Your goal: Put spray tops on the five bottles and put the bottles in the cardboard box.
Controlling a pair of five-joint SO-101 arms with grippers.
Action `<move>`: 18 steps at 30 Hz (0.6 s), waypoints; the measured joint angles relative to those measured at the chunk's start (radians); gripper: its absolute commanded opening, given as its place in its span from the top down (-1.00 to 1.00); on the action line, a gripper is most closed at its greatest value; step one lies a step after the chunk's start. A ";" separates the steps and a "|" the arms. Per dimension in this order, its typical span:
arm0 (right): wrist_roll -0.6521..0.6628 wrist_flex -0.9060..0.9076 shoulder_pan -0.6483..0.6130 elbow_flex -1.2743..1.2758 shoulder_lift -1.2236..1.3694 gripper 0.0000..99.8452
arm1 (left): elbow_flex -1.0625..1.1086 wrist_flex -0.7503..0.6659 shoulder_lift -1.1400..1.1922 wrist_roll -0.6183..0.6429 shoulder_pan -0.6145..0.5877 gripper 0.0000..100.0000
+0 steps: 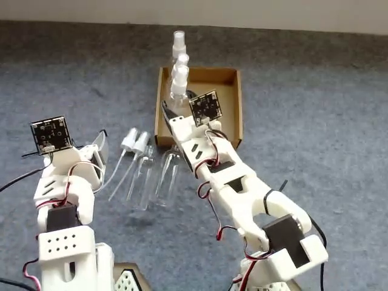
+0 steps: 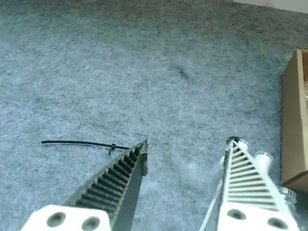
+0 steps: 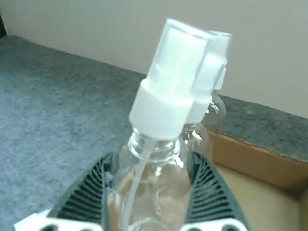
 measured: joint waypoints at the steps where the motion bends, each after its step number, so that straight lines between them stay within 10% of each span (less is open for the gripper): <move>1: 0.002 0.000 -0.003 0.000 0.000 0.99 | 0.000 0.000 0.000 0.000 0.000 0.53; 18: 0.002 -0.002 -0.029 0.000 0.000 0.99 | 0.000 0.000 0.000 0.000 0.000 0.53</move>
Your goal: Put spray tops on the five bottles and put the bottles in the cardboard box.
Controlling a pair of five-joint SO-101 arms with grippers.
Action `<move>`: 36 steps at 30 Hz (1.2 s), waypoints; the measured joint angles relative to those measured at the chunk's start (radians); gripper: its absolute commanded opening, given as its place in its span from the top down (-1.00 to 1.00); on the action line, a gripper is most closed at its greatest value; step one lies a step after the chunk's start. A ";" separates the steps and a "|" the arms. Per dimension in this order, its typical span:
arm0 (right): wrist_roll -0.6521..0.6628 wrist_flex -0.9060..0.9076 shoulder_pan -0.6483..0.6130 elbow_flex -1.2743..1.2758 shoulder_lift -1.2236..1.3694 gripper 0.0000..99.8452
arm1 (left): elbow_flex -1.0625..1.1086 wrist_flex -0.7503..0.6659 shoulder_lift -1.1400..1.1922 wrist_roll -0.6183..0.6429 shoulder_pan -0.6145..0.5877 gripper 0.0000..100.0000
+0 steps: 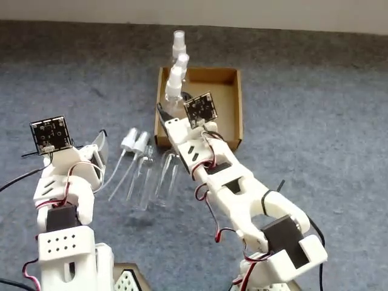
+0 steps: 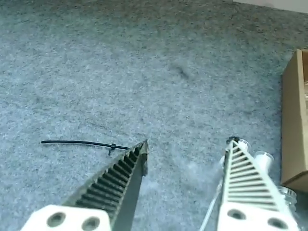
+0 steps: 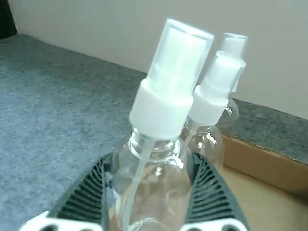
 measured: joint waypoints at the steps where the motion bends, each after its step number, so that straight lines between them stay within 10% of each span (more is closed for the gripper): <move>1: 0.000 0.000 0.000 0.000 0.000 0.99 | 0.000 0.000 0.000 0.000 0.000 0.53; 36: 0.011 0.000 -0.009 0.054 0.000 0.72 | 0.015 -0.003 0.000 0.000 0.000 0.53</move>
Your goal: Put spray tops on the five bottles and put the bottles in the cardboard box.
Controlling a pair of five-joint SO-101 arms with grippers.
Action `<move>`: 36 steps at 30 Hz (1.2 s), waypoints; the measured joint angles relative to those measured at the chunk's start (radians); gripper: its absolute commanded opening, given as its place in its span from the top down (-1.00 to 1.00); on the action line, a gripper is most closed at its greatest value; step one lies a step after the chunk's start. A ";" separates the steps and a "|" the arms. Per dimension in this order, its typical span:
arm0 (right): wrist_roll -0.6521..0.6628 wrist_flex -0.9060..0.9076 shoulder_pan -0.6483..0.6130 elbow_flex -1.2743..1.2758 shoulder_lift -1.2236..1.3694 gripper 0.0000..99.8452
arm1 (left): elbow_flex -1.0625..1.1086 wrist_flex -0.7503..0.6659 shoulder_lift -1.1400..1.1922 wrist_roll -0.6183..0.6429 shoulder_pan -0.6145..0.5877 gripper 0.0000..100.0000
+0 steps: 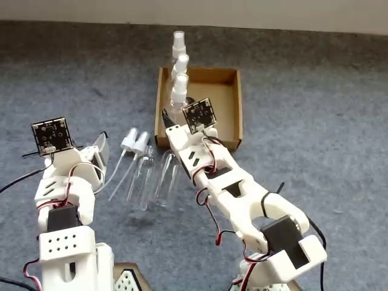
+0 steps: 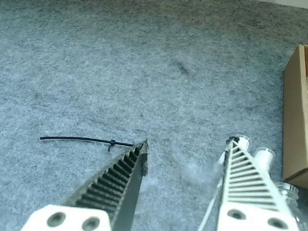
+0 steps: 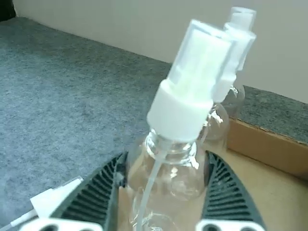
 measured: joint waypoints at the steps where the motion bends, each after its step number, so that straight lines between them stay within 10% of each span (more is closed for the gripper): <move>1: 0.000 0.000 -0.002 0.000 0.000 0.72 | 0.000 0.000 0.000 0.000 0.000 0.53; 36: -0.002 -0.055 -0.025 0.000 0.000 0.56 | 0.000 -0.002 0.000 0.000 0.000 0.53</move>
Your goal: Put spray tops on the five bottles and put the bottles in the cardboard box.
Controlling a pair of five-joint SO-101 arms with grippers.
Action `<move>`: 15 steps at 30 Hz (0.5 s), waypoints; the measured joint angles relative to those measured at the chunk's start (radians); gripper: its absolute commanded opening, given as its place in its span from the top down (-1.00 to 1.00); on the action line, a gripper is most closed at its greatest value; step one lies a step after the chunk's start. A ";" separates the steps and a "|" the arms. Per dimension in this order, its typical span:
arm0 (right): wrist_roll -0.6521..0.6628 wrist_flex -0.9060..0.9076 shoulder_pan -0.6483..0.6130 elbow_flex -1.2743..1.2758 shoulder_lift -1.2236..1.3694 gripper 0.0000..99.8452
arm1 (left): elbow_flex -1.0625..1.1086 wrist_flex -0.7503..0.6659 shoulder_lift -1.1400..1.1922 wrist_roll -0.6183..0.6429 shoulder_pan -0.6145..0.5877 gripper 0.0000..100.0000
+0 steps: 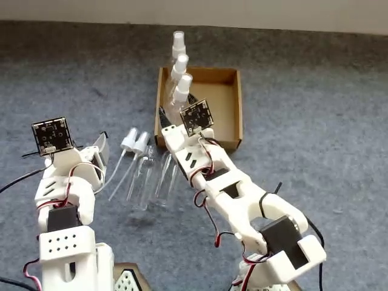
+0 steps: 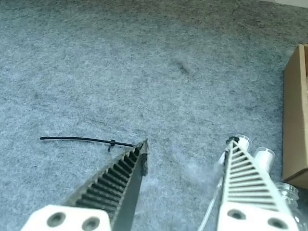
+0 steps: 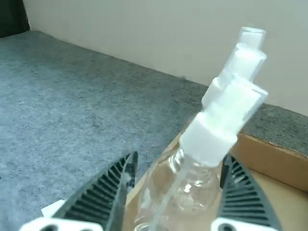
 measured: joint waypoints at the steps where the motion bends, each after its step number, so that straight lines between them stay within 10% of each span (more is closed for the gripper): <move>1: 0.000 0.000 0.000 0.000 0.000 0.56 | 0.000 0.000 0.000 0.000 0.000 0.53; 15: 0.000 -0.003 -0.003 0.031 -0.002 0.56 | 0.000 0.000 0.000 0.000 0.000 0.53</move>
